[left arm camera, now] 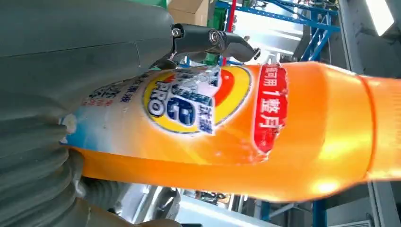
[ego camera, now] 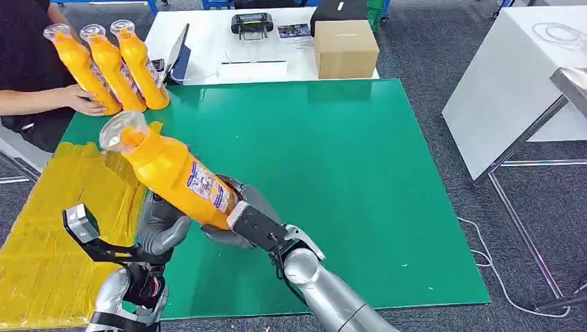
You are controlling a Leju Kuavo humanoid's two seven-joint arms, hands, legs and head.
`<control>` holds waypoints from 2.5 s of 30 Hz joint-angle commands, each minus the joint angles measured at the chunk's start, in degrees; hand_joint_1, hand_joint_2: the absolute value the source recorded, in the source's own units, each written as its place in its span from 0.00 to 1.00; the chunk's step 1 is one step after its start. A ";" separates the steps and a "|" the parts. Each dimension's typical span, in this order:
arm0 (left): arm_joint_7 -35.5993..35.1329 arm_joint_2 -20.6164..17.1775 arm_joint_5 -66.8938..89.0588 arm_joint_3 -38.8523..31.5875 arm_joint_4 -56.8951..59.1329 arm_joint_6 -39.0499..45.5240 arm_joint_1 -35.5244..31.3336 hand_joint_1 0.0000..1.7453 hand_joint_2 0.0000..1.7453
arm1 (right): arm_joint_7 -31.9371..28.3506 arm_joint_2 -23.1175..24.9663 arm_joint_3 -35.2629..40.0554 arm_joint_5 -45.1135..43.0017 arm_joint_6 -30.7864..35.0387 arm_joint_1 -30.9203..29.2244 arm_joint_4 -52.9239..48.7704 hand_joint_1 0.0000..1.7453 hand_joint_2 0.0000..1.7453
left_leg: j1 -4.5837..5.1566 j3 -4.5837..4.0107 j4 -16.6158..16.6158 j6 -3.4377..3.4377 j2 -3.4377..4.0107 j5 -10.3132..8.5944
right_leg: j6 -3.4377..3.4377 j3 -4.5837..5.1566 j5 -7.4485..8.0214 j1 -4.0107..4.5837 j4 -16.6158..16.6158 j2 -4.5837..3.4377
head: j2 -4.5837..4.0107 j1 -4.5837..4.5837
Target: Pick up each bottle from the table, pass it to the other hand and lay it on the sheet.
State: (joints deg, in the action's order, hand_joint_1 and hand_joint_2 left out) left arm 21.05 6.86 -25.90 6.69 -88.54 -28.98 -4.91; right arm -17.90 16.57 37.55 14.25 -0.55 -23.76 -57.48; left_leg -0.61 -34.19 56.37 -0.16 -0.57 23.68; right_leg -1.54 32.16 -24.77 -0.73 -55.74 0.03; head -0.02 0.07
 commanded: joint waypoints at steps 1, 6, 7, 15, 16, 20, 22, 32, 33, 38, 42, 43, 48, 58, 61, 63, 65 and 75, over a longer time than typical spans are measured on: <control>-1.32 -2.09 -0.93 2.42 4.08 -0.12 -3.52 0.00 1.00 | 0.40 1.89 7.20 2.23 -0.28 -4.08 13.54 1.00 1.00 | -0.01 0.22 -0.05 0.02 0.01 0.06 | 0.05 -0.25 -0.05 0.02 0.08 0.02 | 0.00 0.00; -1.18 -2.45 1.04 1.76 5.70 1.76 -3.80 1.00 1.00 | 0.46 2.94 9.99 3.72 -0.21 -3.83 15.15 1.00 1.00 | -0.01 0.16 -0.04 0.01 0.01 0.04 | 0.04 -0.17 -0.05 0.03 0.07 0.04 | 0.00 0.00; -1.09 -2.49 1.16 1.63 5.51 1.72 -3.72 1.00 1.00 | 0.46 2.73 10.13 3.72 -0.19 -3.78 14.77 1.00 1.00 | -0.03 0.26 -0.04 0.01 0.00 0.08 | 0.05 -0.29 -0.09 0.04 0.09 0.07 | 0.00 -0.04; -0.22 -2.47 3.16 1.48 5.12 2.34 -3.66 1.00 1.00 | 0.65 2.38 10.22 3.65 -0.18 -3.76 14.58 1.00 1.00 | -0.02 0.15 -0.03 0.01 -0.05 0.04 | 0.05 -0.19 -0.06 0.03 0.07 0.10 | 0.00 0.00; -0.22 -2.45 3.16 1.48 5.12 2.33 -3.65 1.00 1.00 | 0.65 2.36 10.23 3.65 -0.18 -3.72 14.61 1.00 1.00 | -0.06 0.26 -0.02 0.01 -0.05 0.10 | 0.07 -0.33 -0.11 0.07 0.09 0.11 | 0.00 0.00; 0.42 -2.38 4.39 1.34 4.93 2.82 -3.49 1.00 1.00 | 0.75 2.35 10.40 3.65 -0.20 -3.65 14.74 1.00 1.00 | -0.09 0.38 0.01 0.02 -0.05 0.17 | 0.09 -0.46 -0.17 0.11 0.11 0.13 | 0.00 0.00; 1.03 -2.43 5.60 1.35 4.73 3.28 -3.42 1.00 1.00 | 0.86 2.26 10.41 3.62 -0.15 -3.61 14.68 1.00 1.00 | -0.07 0.30 -0.01 0.02 -0.06 0.12 | 0.07 -0.38 -0.13 0.08 0.11 0.13 | 0.00 0.00; 7.37 -6.07 29.63 -6.08 2.10 17.63 -3.55 1.00 1.00 | 1.75 -4.65 1.13 2.83 4.42 -0.75 0.08 0.00 1.00 | -0.06 0.11 0.02 0.02 -0.04 0.05 | 0.04 -0.17 -0.05 0.07 0.07 0.10 | 0.00 0.00; 7.78 -6.61 30.66 -7.73 2.57 17.54 -3.77 1.00 1.00 | 1.98 -5.78 -0.47 2.49 3.56 -0.19 -2.70 0.00 1.00 | 0.00 0.06 -0.02 0.02 -0.04 0.01 | 0.03 -0.09 -0.03 0.01 0.05 0.09 | 0.00 0.00; 8.55 -6.98 37.26 -9.07 2.54 21.57 -3.82 1.00 1.00 | 1.54 -6.11 -2.25 3.11 3.89 0.46 -4.69 0.00 1.00 | -0.05 0.18 0.02 0.02 -0.06 0.07 | 0.05 -0.24 -0.08 0.06 0.06 0.12 | 0.00 0.02; 8.41 -10.97 52.46 -14.30 6.72 32.49 -5.42 1.00 1.00 | 0.29 -9.28 -6.54 0.98 2.79 2.47 -12.90 0.00 1.00 | -0.05 0.23 0.03 0.02 -0.06 0.10 | 0.06 -0.27 -0.12 0.06 0.04 0.11 | 0.00 0.02; 6.60 -12.21 59.14 -16.40 9.39 37.26 -6.22 1.00 1.00 | -0.36 -9.76 -7.68 0.51 2.32 3.40 -15.15 0.00 1.00 | -0.01 0.14 -0.01 0.02 -0.08 0.04 | 0.04 -0.17 -0.07 0.03 0.05 0.10 | 0.00 0.00; 8.35 -12.93 62.10 -18.48 11.90 39.53 -6.49 1.00 1.00 | -0.72 -9.96 -8.02 0.24 1.62 4.08 -16.53 0.00 1.00 | -0.04 0.25 -0.04 0.00 0.02 0.07 | 0.07 -0.24 -0.07 0.05 0.08 -0.02 | 0.00 0.00; 2.75 -21.26 89.53 -19.67 28.29 54.00 -4.86 1.00 1.00 | -3.29 -12.16 -6.54 -2.90 0.28 3.49 -20.14 0.00 1.00 | 0.04 0.32 -0.13 0.00 0.22 0.05 | 0.06 -0.23 -0.06 -0.02 0.07 -0.23 | 0.00 0.00; 0.30 -21.54 94.24 -17.15 33.51 52.36 -6.34 1.00 1.00 | -3.22 -12.06 -5.82 -3.05 0.14 2.64 -19.09 0.00 1.00 | 0.00 0.26 -0.07 0.01 0.10 0.06 | 0.05 -0.21 -0.08 0.02 0.06 -0.12 | 0.00 0.02; 0.61 -21.32 95.06 -15.78 35.67 51.51 -6.52 1.00 1.00 | -3.22 -11.94 -5.64 -3.06 0.13 2.52 -18.88 0.00 1.00 | -0.02 0.31 -0.07 0.02 0.10 0.07 | 0.05 -0.28 -0.08 0.03 0.09 -0.12 | 0.00 0.02; 0.65 -21.10 95.73 -14.37 38.56 50.30 -7.00 1.00 1.00 | -3.22 -11.82 -5.51 -3.07 0.11 2.35 -18.80 0.00 1.00 | 0.00 0.36 -0.07 0.03 0.14 0.10 | 0.05 -0.34 -0.10 0.02 0.08 -0.15 | 0.00 0.02; 4.25 -21.19 92.45 -12.68 42.83 48.02 -6.03 1.00 1.00 | -3.11 -11.63 -5.06 -3.36 -0.25 1.75 -17.98 0.00 1.00 | 0.07 0.35 -0.10 0.01 0.12 0.05 | 0.05 -0.34 -0.03 -0.05 0.07 -0.19 | 0.00 0.00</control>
State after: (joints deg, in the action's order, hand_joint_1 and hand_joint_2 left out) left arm 24.37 -14.38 67.51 -9.11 -54.03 20.26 -10.34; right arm -21.20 6.36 30.80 11.17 -0.50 -19.35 -77.24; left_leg -0.55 -34.04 56.35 -0.18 -0.56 23.68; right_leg -1.53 32.00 -24.78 -0.78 -55.74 -0.09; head -0.02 0.07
